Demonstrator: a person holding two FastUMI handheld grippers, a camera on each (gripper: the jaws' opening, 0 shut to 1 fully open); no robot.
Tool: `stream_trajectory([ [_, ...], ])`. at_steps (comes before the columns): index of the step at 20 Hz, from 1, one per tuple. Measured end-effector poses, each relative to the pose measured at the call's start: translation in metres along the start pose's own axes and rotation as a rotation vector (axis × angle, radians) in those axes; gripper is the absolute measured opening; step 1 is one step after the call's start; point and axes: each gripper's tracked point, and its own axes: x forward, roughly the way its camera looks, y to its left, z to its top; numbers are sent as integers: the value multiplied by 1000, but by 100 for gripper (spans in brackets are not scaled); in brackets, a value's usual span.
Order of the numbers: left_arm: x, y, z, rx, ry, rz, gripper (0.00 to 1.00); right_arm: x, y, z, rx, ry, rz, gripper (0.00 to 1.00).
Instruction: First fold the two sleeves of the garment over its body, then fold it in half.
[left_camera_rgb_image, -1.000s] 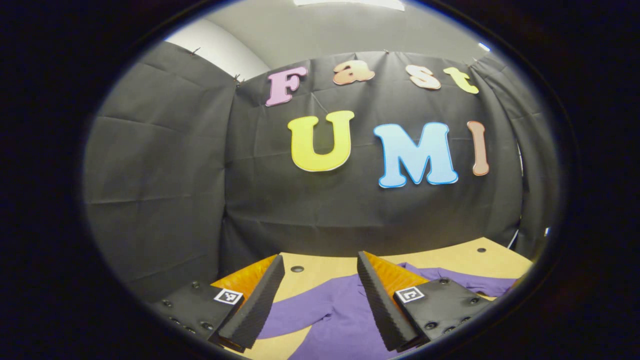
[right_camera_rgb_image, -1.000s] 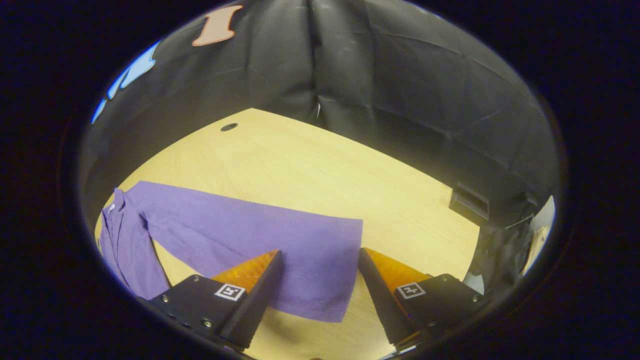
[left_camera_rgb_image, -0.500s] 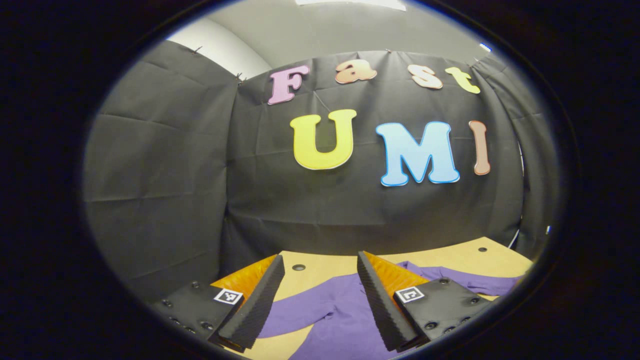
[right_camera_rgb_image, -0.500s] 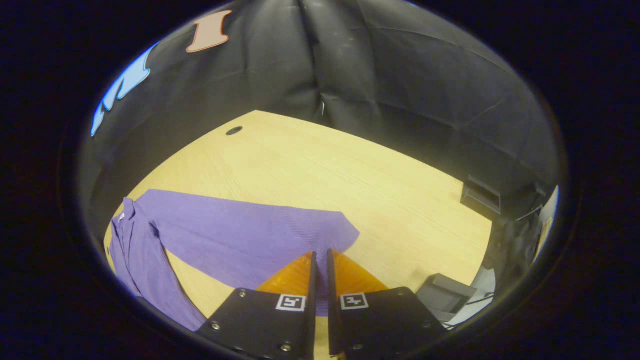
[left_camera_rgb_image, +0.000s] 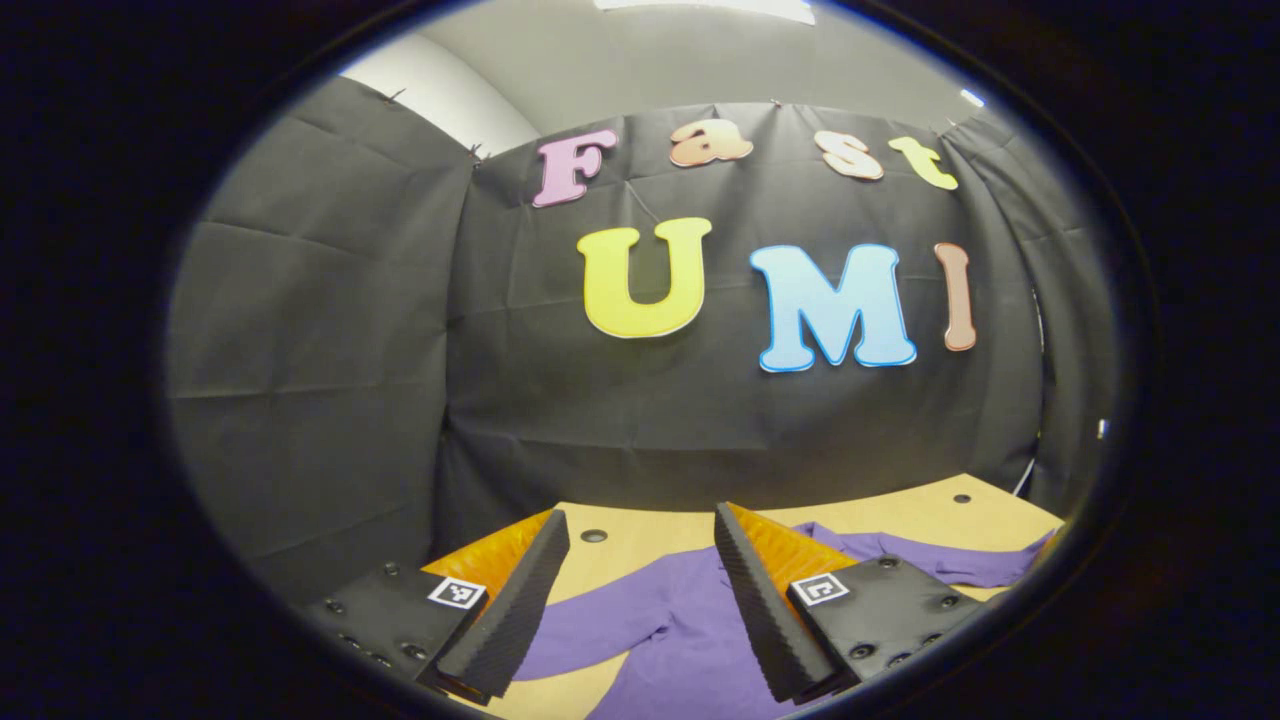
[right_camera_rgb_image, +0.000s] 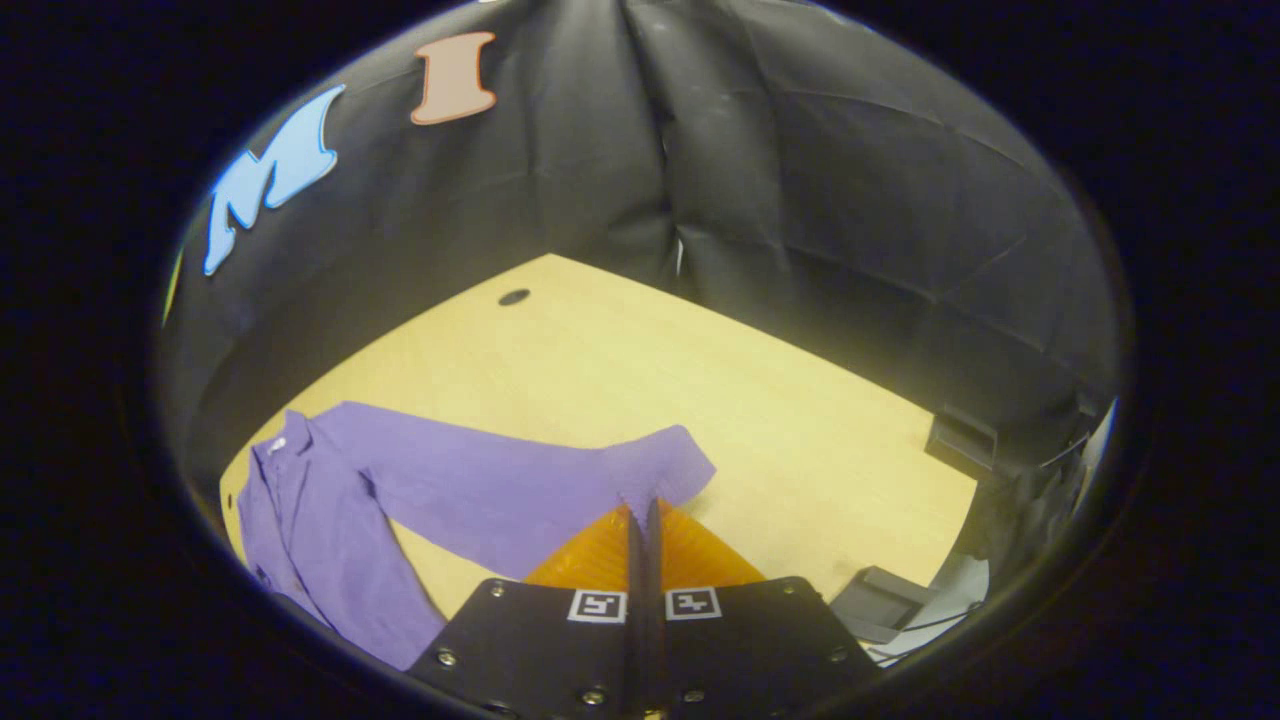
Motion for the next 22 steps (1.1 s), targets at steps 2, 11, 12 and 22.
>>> stream_trajectory([
  [2,2,0,-6,-10,-3,-14,94,-13,31,26,-11,-43,54,0],
  [11,0,29,-36,-13,16,9,94,-61,173,116,-132,-218,296,0],
  [12,-1,35,-36,-18,16,21,94,-65,189,120,-151,-234,319,0],
  [22,-22,93,-49,2,39,139,94,-89,332,93,-327,-251,543,0],
])
